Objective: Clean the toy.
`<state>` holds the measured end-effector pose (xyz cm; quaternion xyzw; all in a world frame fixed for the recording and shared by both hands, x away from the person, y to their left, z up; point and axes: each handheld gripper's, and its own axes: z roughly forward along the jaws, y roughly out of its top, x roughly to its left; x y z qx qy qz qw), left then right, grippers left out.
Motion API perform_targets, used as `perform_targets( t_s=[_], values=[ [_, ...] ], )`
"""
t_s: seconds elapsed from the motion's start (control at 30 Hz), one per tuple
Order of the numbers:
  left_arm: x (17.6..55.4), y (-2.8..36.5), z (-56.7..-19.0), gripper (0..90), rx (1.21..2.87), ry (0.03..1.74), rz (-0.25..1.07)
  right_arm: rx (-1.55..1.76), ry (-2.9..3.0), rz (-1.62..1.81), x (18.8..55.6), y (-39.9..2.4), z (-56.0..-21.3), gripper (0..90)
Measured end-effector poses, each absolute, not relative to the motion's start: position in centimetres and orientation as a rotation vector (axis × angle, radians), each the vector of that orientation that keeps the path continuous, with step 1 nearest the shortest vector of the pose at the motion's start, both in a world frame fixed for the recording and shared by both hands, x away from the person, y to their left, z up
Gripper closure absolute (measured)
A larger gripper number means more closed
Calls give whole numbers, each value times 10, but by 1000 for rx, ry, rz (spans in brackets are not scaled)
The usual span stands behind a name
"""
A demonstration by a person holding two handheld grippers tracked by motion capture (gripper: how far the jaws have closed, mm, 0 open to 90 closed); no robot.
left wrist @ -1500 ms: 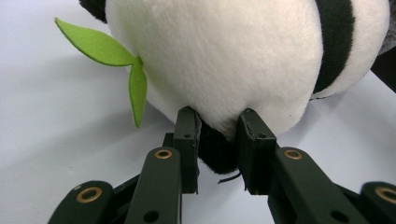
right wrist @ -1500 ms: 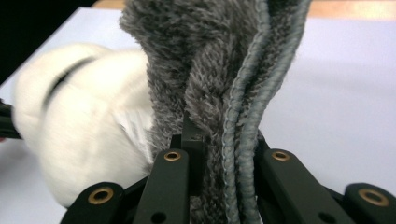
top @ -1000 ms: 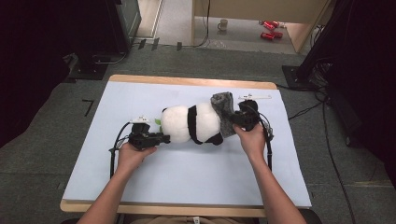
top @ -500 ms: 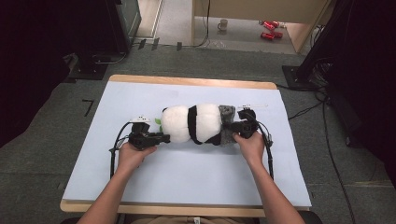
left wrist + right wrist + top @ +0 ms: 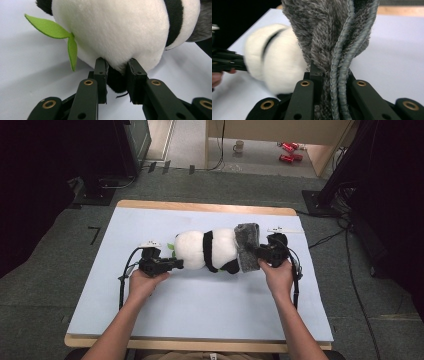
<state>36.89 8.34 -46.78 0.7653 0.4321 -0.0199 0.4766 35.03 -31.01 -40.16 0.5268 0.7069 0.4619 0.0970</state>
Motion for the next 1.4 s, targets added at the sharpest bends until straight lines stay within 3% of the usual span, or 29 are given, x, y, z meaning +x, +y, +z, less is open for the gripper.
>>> perform_targets(
  t_s=[0.3,0.63,0.73,0.87,0.97,1.4],
  values=[
    [368,83,-466,733,1878,1049,-38,1386,2140,1467,323,-285,-371,799],
    [371,84,-464,712,1876,1035,-9,1397,2258,1361,331,-266,-407,796],
    [371,86,-465,632,1872,1016,4,1397,2248,1332,337,-268,-410,796],
    [367,91,-462,447,1865,949,112,1400,2232,1333,344,-269,-409,795],
    [366,97,-461,386,1819,927,139,1402,2223,1335,351,-270,-406,794],
    [363,100,-465,325,1789,929,136,1379,2187,1365,375,-262,-397,791]
  ],
)
